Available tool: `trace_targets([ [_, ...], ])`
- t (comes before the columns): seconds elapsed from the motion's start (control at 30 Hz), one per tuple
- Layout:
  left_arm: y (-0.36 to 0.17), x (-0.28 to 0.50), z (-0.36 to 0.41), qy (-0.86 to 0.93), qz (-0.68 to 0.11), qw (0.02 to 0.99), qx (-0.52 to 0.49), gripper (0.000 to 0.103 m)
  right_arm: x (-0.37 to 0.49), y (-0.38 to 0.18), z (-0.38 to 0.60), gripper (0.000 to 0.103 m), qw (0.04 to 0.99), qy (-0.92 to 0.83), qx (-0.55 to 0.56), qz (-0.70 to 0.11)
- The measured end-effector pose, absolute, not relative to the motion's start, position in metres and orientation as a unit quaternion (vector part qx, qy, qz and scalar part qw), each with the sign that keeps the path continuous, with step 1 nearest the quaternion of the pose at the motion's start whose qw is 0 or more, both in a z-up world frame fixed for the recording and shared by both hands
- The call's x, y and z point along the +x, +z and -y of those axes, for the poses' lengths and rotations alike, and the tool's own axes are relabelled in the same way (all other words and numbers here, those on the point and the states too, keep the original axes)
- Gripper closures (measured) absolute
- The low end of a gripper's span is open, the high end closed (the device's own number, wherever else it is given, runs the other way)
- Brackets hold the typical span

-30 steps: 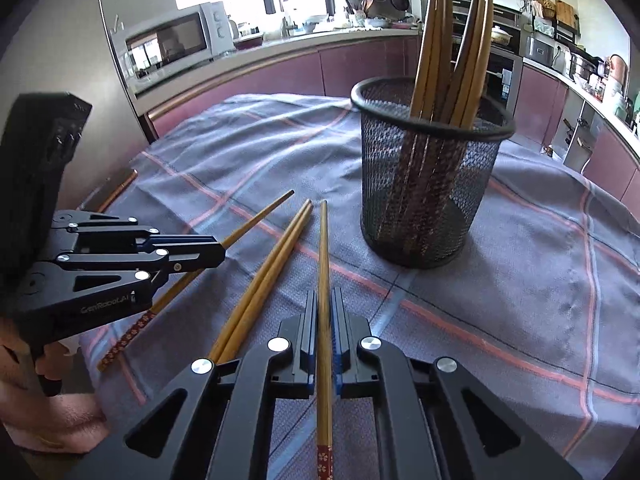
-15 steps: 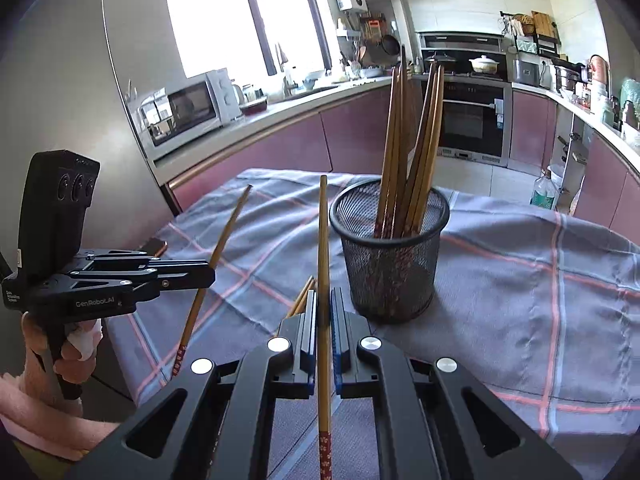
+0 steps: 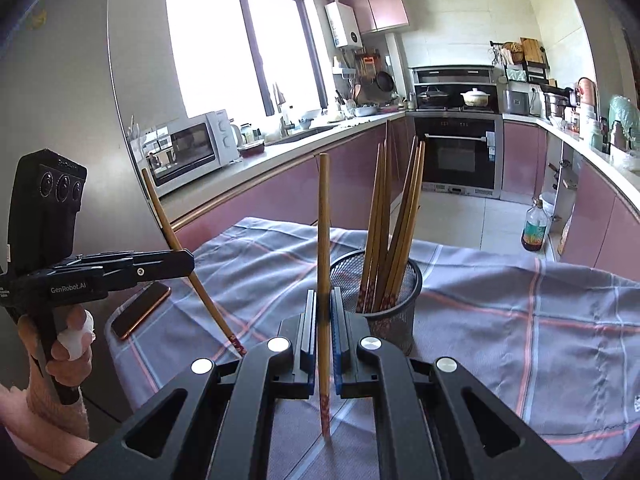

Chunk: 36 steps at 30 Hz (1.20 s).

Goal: Organize utensils
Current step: 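Lift both chopsticks upright and lower them into the mesh cup, then open both grippers to release the chopsticks inside the cup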

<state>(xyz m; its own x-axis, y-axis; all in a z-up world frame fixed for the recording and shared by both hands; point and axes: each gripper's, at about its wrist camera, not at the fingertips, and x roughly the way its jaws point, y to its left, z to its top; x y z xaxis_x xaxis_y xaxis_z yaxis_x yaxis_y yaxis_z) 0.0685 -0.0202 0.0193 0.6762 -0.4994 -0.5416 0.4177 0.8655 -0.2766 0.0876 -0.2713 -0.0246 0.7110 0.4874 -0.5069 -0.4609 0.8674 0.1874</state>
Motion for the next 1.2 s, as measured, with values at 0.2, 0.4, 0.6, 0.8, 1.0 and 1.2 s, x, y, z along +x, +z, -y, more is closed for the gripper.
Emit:
trace_targets([
  [0.2, 0.04, 0.078, 0.024, -0.259, -0.293, 0.917, -0.072, 0.096, 0.091, -0.006, 0.273, 0.098, 0.933, 0.254, 0.019, -0.253],
  [0.4, 0.061, 0.086, 0.031, -0.264, -0.274, 0.922, -0.071, 0.096, 0.093, 0.018, 0.274, 0.098, 0.941, 0.252, 0.01, -0.224],
  [0.6, 0.081, 0.094, 0.036, -0.264, -0.254, 0.928, -0.07, 0.095, 0.095, 0.031, 0.276, 0.098, 0.947, 0.248, 0.006, -0.204],
  [0.8, 0.097, 0.098, 0.042, -0.263, -0.239, 0.932, -0.067, 0.096, 0.099, 0.042, 0.281, 0.098, 0.951, 0.243, 0.011, -0.189],
  [1.0, 0.103, 0.105, 0.053, -0.26, -0.234, 0.935, -0.057, 0.095, 0.107, 0.05, 0.283, 0.098, 0.955, 0.238, 0.016, -0.177],
  [1.2, 0.104, 0.11, 0.062, -0.253, -0.234, 0.938, -0.047, 0.095, 0.115, 0.044, 0.279, 0.098, 0.957, 0.229, 0.015, -0.178],
])
